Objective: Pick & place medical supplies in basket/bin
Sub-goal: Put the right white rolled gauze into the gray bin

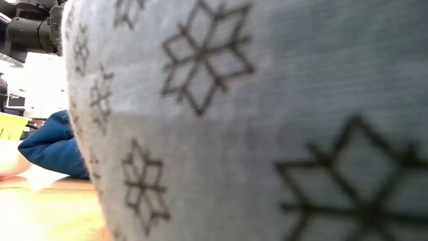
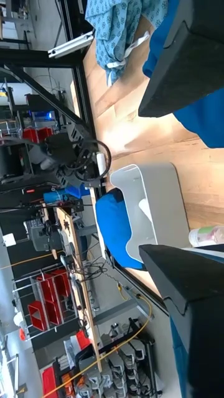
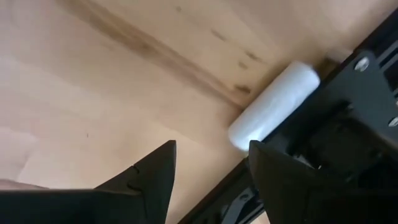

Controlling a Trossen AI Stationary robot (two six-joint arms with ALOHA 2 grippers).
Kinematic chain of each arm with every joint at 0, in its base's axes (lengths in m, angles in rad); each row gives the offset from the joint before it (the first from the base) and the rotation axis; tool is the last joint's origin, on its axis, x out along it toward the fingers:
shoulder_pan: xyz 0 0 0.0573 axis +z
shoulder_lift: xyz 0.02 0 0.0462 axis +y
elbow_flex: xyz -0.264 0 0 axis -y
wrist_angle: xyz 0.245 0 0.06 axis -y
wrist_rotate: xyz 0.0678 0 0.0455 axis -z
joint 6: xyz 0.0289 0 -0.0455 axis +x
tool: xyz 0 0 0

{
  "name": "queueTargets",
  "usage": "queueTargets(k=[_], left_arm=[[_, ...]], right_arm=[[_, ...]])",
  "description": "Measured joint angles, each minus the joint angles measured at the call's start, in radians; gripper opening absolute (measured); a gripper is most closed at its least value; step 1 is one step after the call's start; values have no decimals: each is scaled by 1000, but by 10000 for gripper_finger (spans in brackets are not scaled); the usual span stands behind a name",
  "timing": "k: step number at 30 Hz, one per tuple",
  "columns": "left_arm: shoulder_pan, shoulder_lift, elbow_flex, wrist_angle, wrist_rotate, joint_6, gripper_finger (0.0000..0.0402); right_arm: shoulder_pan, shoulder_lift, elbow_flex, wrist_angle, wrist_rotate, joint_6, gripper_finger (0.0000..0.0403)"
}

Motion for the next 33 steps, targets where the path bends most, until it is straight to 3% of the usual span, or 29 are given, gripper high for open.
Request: queueTargets(k=[13, 21, 26, 33], left_arm=[[0, 0, 0, 1, 22, 8, 355], [0, 0, 0, 2, 23, 11, 355], [0, 0, 0, 2, 41, 11, 355], [0, 0, 0, 1, 45, 11, 355]], right_arm=[[94, 234, -1, -2, -35, -30, 190], [85, 363, -1, -49, 0, -99, 244], [60, 377, -15, 16, -13, -147, 260], [27, 372, -85, 77, -68, -193, 241]])
